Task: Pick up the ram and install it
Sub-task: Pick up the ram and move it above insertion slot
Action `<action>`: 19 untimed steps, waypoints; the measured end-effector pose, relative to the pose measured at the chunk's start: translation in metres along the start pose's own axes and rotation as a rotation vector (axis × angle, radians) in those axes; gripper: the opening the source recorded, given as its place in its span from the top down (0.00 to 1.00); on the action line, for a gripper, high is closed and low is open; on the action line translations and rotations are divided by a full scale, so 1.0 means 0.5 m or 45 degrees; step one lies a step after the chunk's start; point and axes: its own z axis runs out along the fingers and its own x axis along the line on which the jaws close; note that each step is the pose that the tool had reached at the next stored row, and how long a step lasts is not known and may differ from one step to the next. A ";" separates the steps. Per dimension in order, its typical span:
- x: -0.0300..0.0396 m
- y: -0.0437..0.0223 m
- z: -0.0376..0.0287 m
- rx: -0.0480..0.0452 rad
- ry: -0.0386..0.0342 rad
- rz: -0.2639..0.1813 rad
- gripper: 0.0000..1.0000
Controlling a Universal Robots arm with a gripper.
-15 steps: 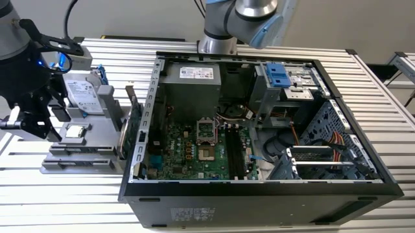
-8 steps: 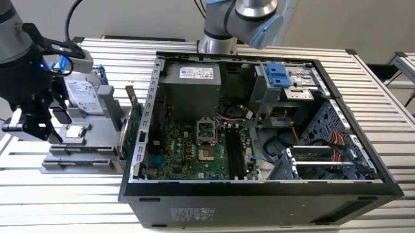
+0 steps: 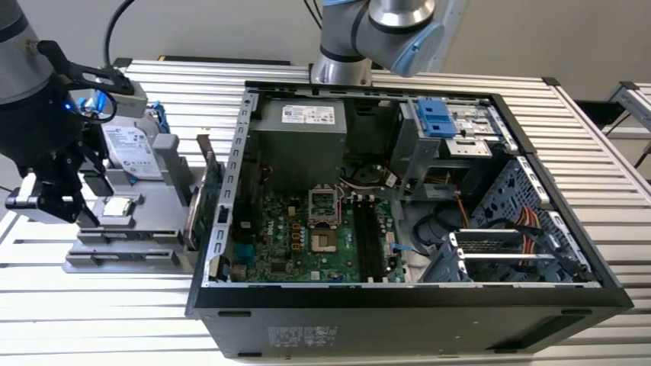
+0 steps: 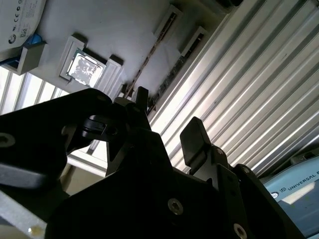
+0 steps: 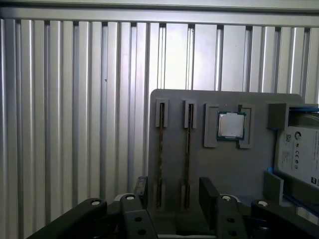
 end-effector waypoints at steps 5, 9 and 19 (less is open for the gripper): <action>0.000 0.000 0.002 0.001 0.0021 0.000 0.00; -0.001 0.000 0.008 0.000 0.0111 0.000 0.00; -0.002 0.000 0.025 0.000 0.0253 0.003 0.00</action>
